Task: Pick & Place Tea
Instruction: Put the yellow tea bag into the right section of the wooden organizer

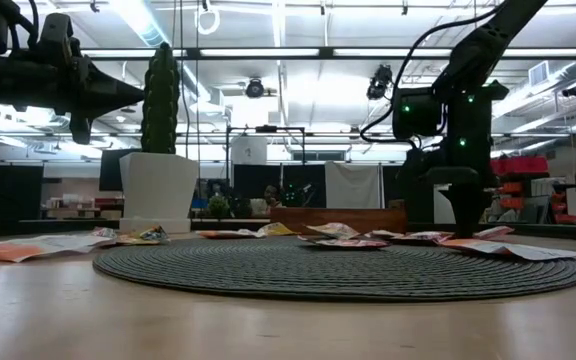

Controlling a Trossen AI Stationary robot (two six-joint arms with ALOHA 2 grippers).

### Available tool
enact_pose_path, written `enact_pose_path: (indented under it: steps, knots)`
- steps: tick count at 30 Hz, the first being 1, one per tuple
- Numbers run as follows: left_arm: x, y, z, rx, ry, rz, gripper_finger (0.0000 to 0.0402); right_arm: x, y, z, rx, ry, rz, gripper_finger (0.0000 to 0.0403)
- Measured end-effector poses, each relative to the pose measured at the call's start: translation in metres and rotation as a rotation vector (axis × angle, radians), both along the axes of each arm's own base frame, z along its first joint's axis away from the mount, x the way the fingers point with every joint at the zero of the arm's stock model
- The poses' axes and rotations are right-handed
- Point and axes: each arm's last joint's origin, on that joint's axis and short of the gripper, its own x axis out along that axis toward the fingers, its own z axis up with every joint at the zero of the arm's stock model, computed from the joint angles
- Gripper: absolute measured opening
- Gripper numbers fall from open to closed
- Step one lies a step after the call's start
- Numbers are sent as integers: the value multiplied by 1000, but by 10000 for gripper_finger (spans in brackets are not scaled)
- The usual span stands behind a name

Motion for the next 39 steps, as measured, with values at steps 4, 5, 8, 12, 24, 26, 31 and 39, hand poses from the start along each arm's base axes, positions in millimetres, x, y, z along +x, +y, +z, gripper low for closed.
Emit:
enact_pose_path:
  steps: [4,5,8,12,24,26,31,39]
  knots:
    - [0,0,1,-18,-25,-19,23,0,7,13,28,-38,-5,3]
    - [0,-1,2,-26,-36,-31,23,1,9,21,26,-66,0,3]
    - [0,-2,7,-41,-97,-76,23,4,16,47,13,-170,30,2]
    - [0,-4,12,-38,-145,-137,23,4,24,88,8,-352,69,1]
    - [0,-4,34,-19,-181,-148,23,24,37,193,66,-1096,301,0]
    - [3,-4,40,1,-153,-146,26,27,36,202,56,-1181,312,0]
    - [18,-3,60,45,-59,-140,61,30,35,207,43,-1235,313,0]
    - [56,0,112,93,22,-137,142,32,35,213,34,-1299,336,0]
